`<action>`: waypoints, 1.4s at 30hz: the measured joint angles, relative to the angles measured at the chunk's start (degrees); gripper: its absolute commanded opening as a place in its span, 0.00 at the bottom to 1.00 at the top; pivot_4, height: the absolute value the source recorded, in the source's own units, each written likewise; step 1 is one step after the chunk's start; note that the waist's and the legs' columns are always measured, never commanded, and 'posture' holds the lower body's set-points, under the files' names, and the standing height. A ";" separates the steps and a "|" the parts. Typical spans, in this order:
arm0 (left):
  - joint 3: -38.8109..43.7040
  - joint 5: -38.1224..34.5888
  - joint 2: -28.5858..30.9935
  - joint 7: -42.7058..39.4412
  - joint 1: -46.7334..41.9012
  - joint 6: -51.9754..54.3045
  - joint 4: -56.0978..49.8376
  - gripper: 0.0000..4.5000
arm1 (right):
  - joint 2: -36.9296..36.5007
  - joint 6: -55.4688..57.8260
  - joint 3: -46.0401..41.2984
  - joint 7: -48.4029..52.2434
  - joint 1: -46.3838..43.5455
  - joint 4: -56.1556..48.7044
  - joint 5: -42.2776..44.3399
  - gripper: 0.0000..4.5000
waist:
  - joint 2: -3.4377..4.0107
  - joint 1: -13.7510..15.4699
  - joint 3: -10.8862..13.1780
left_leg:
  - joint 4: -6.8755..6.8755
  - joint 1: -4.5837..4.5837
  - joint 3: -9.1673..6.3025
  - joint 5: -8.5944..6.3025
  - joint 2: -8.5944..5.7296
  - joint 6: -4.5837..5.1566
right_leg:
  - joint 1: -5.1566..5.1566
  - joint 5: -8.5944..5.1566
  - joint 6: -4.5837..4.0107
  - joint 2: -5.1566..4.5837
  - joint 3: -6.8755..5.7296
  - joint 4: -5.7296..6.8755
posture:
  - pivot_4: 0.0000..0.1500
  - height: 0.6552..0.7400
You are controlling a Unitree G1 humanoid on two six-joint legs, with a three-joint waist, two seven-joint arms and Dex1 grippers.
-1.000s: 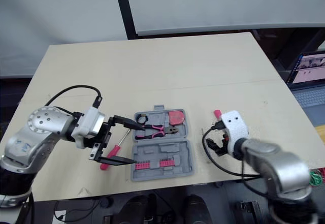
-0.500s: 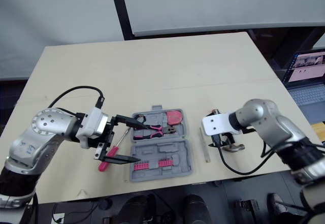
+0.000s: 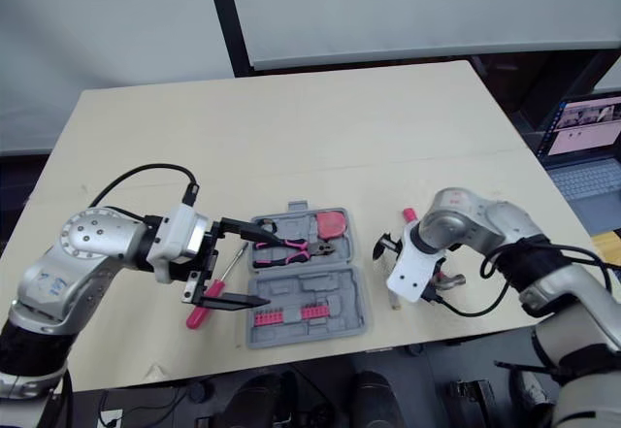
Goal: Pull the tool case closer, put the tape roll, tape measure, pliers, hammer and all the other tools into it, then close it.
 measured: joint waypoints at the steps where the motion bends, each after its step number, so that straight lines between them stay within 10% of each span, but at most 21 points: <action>1: 0.00 0.03 0.00 0.00 0.00 0.00 0.01 1.00 | 0.28 -0.92 0.05 -0.44 -0.20 0.36 -1.00 0.99 | 0.00 0.00 0.00 | 0.01 0.00 0.00 0.00 0.00 0.00 | 0.00 0.00 0.00 0.00 0.01 0.01 | 1.00 0.86; 5: -0.01 0.08 -0.05 0.00 -0.04 -0.01 0.04 1.00 | 1.95 -3.73 0.14 -1.62 -1.09 1.37 -3.23 0.99 | 0.00 0.02 0.00 | 0.06 0.00 0.00 0.00 0.00 0.00 | 0.00 0.00 0.00 0.00 0.01 0.08 | 1.00 0.86; 14: -0.03 0.11 -0.28 0.02 -0.22 -0.01 0.12 1.00 | 4.22 -7.89 1.84 -3.52 -1.39 4.59 -7.77 0.03 | -0.08 -0.05 -0.05 | 0.13 0.08 -0.04 0.00 0.03 0.00 | 0.11 -0.02 -0.03 0.02 0.00 0.22 | 1.00 0.86; 27: -0.10 0.44 -0.80 0.12 -0.81 -0.24 0.46 1.00 | 2.87 -3.48 1.25 -0.44 -0.46 1.94 -3.07 0.01 | -0.08 -0.02 -0.05 | 0.19 0.15 -0.04 -0.03 0.08 -0.05 | 0.13 -0.07 -0.13 0.03 0.02 0.30 | 1.00 0.86; 42: -1.28 2.24 -3.32 0.06 -1.76 -2.23 2.73 1.00 | 2.19 91.62 -14.69 14.80 19.05 -40.92 9.14 0.01 | -0.07 1.30 -0.05 | 0.28 0.03 -0.28 -0.12 0.11 -0.03 | 0.15 -0.11 -0.21 -0.02 -0.15 0.30 | 1.00 0.86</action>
